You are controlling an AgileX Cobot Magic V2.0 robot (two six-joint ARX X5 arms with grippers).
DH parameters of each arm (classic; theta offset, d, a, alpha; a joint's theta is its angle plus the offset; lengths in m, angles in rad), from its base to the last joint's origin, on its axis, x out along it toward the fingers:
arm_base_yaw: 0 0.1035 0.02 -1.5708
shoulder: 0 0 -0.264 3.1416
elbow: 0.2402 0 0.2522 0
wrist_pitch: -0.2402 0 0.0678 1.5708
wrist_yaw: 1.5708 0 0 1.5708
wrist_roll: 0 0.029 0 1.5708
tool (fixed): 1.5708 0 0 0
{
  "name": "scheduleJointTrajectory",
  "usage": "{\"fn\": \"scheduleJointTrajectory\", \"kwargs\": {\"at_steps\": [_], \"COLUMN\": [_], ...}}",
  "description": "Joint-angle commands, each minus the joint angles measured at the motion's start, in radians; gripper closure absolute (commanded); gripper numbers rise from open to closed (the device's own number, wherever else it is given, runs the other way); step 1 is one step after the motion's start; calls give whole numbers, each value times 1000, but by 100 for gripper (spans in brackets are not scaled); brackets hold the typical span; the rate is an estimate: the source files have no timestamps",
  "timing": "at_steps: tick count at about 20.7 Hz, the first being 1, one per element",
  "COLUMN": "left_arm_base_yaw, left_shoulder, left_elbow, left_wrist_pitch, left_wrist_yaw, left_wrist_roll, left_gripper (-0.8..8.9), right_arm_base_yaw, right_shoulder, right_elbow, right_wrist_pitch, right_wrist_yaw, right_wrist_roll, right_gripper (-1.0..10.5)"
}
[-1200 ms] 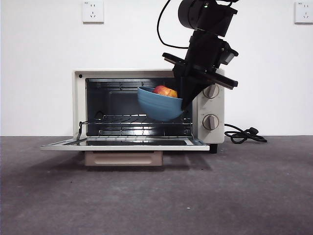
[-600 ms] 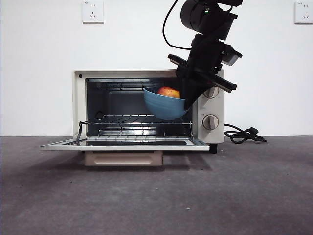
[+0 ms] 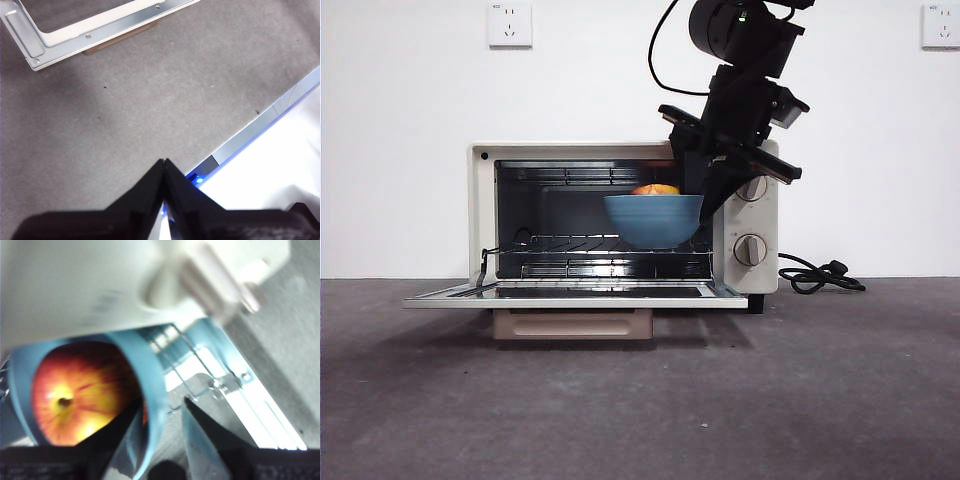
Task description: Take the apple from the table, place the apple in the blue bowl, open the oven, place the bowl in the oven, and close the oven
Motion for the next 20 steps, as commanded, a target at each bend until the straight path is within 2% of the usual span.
{"fn": "scheduleJointTrajectory", "kwargs": {"at_steps": [1,6,8,11,14,16,20], "left_arm_base_yaw": [-3,-3,-3,-2,-2,-2,25], "left_shoulder": [0,0,0,5,29,53,124], "left_elbow": [-10,-10,-10,-10,-10,-10,-14], "left_wrist_pitch": [0,1,11,52,76,87,120], "left_wrist_yaw": [0,0,0,-5,-52,-82,-82], "left_wrist_roll": [11,11,11,11,12,14,15], "left_gripper": [819,819,819,819,819,819,820], "right_arm_base_yaw": [2,2,2,2,3,6,24], "right_shoulder": [8,-20,-48,-113,-178,-220,-312], "right_elbow": [16,37,37,38,38,37,37], "right_wrist_pitch": [4,6,6,5,-16,-59,-176], "right_wrist_yaw": [7,44,70,112,111,113,214], "right_wrist_roll": [-76,-164,-233,-385,-560,-645,-811], "right_gripper": [815,815,815,820,820,820,822]}}
